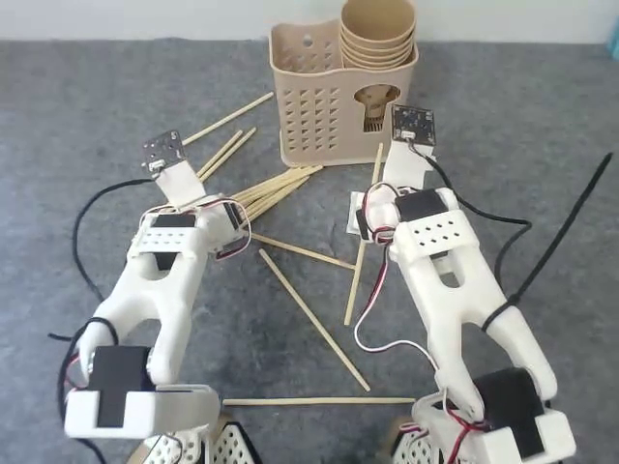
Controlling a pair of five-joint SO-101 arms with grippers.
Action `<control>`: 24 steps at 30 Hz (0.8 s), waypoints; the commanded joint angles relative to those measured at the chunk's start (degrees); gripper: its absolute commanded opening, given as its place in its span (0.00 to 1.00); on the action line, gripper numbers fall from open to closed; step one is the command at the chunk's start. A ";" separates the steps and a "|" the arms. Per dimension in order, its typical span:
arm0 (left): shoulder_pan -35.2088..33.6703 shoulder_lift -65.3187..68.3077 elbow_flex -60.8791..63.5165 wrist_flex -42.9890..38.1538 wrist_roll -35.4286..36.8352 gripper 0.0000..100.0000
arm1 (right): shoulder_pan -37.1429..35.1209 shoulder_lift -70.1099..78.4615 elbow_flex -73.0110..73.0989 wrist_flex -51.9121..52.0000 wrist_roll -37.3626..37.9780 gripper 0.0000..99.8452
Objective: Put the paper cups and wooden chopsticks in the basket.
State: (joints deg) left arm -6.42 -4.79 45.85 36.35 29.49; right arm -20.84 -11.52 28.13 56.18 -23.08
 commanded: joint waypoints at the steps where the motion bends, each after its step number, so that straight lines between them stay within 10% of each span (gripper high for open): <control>1: 0.00 2.64 -5.85 0.62 0.70 0.09 | 0.48 -3.65 -0.26 -0.84 0.88 0.01; 24: 0.18 10.81 -14.46 8.00 0.09 0.02 | 0.40 -3.65 -0.26 -0.75 2.90 0.01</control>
State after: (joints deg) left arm -6.24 6.64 32.92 43.47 29.58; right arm -20.84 -11.52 28.13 56.18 -22.11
